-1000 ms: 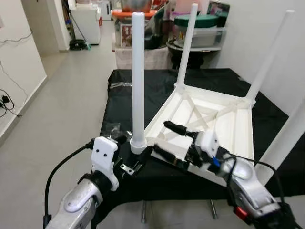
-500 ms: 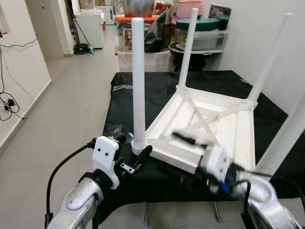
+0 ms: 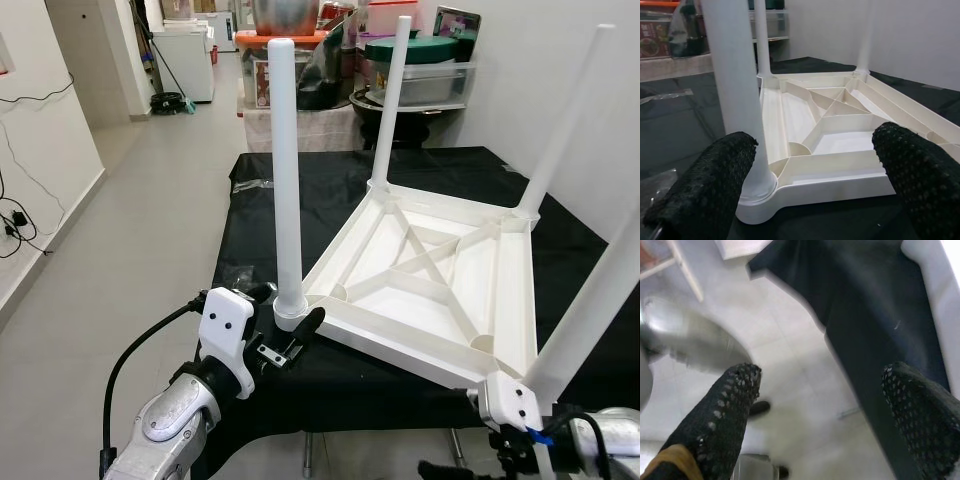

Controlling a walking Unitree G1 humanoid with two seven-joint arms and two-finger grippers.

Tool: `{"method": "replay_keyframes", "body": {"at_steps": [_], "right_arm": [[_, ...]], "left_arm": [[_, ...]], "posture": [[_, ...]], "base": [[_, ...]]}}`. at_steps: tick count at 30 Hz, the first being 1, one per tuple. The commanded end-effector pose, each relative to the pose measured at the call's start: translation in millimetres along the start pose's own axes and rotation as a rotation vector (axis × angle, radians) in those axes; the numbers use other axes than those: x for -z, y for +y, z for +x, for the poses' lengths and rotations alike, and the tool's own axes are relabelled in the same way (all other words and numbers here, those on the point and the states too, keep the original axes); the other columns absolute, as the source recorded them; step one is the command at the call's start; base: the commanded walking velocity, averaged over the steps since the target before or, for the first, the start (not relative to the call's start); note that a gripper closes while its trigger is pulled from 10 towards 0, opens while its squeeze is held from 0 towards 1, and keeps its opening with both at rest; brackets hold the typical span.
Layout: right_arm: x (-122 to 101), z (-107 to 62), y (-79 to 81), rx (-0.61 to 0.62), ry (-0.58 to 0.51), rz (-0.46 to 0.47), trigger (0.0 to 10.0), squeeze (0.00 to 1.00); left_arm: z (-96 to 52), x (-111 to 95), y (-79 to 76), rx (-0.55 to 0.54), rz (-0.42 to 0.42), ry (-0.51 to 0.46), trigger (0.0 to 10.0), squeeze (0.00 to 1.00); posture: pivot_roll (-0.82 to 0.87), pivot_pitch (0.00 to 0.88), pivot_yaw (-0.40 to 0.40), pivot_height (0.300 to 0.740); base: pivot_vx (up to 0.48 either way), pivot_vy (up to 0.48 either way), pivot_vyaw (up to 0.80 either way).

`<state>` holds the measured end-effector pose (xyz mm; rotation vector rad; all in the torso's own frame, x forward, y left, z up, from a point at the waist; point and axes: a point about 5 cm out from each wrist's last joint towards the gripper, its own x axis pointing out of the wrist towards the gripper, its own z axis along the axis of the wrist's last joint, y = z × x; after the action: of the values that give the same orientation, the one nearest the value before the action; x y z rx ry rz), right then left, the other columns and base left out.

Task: Building children table

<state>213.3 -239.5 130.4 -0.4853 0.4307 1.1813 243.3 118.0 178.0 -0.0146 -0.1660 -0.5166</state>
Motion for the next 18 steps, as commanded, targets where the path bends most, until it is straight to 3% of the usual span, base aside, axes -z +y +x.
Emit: {"method": "replay_keyframes", "body": {"at_steps": [1,2,3,6,8,12,14,16,18], "right_arm": [[15.9,-11.1,-2.4,-0.031,0.135,0.007,10.0,0.0],[15.9,-11.1,-2.4,-0.031,0.135,0.007,10.0,0.0],[24.6,-18.9,-1.9,-0.061,0.202,0.024,10.0,0.0],[24.6,-18.9,-1.9,-0.061,0.202,0.024,10.0,0.0],[38.8,-33.6,-0.3,-0.106,0.304,0.067,10.0,0.0],[51.5,-44.0,-2.7,-0.12,0.391,0.075,10.0,0.0],[51.5,-44.0,-2.7,-0.12,0.391,0.075,10.0,0.0],[62.8,-48.7,-15.0,-0.047,0.482,0.04,10.0,0.0],[65.0,-48.7,-22.2,0.002,0.502,0.022,10.0,0.0]], "left_arm": [[-2.6,4.3,4.1,-0.024,0.023,0.023,10.0,0.0],[-2.6,4.3,4.1,-0.024,0.023,0.023,10.0,0.0],[-3.3,4.8,4.0,-0.029,0.026,0.027,10.0,0.0],[-3.3,4.8,4.0,-0.029,0.026,0.027,10.0,0.0],[-3.4,5.6,3.0,-0.032,0.03,0.032,10.0,0.0],[-3.0,6.4,2.4,-0.033,0.036,0.039,10.0,0.0],[-3.0,6.4,2.4,-0.033,0.036,0.039,10.0,0.0],[-2.8,6.9,2.4,-0.038,0.038,0.041,10.0,0.0],[-2.8,6.9,2.4,-0.04,0.039,0.041,10.0,0.0]], "posture": [[0.02,0.0,-0.053,0.74],[0.02,0.0,-0.053,0.74],[0.02,0.0,-0.056,0.74],[0.02,0.0,-0.056,0.74],[0.02,0.0,-0.058,0.74],[0.02,0.0,-0.058,0.74],[0.02,0.0,-0.058,0.74],[0.02,0.0,-0.062,0.74],[0.02,0.0,-0.062,0.74]], "base": [[0.0,0.0,0.0],[0.0,0.0,0.0],[0.0,0.0,0.0],[0.0,0.0,0.0],[0.0,0.0,0.0],[0.0,0.0,0.0],[0.0,0.0,0.0],[0.0,0.0,0.0],[0.0,0.0,0.0]]}}
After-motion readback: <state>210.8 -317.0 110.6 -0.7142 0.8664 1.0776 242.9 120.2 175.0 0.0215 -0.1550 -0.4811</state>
